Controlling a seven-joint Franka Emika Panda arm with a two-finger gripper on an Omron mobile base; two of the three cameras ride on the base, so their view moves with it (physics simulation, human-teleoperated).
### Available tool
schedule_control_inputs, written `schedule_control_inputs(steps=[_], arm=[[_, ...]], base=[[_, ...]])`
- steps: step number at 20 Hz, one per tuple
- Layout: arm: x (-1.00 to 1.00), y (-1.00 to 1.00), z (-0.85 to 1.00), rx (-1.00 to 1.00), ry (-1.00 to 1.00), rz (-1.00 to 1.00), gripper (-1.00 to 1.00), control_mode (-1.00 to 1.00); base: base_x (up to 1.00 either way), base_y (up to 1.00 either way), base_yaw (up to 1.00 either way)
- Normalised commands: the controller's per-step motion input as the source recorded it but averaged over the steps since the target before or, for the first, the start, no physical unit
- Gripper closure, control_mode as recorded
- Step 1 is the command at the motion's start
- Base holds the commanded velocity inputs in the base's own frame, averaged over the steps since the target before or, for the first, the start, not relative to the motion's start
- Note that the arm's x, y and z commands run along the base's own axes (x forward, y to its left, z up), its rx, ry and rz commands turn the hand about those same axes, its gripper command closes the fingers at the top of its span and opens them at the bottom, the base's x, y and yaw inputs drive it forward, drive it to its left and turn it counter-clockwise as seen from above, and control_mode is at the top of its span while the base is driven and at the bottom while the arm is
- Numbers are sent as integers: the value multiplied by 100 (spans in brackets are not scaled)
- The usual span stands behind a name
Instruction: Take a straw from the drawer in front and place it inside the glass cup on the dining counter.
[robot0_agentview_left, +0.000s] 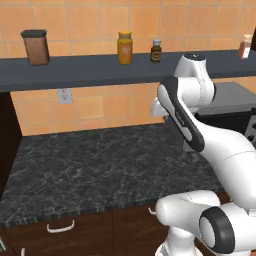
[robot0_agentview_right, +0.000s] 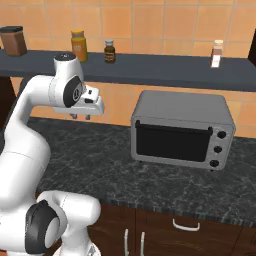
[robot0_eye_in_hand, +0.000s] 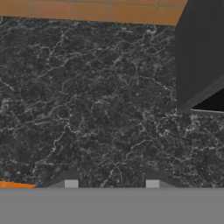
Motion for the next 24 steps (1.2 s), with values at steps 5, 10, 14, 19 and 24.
schedule_control_inputs(steps=[5, 10, 14, 19, 24], arm=[[-4, 0, 0, 0, -1, 0, -100, 100], [0, 0, 0, 0, 0, 0, -100, 100], [0, 0, 0, 0, 0, 0, -100, 100], [0, 0, 0, 0, 0, 0, -100, 100], [0, 0, 0, 0, 0, 0, -100, 100]], base=[[-38, 0, 0], [-97, -2, 1], [-28, -46, 34], [0, -68, 73], [0, -73, 72]])
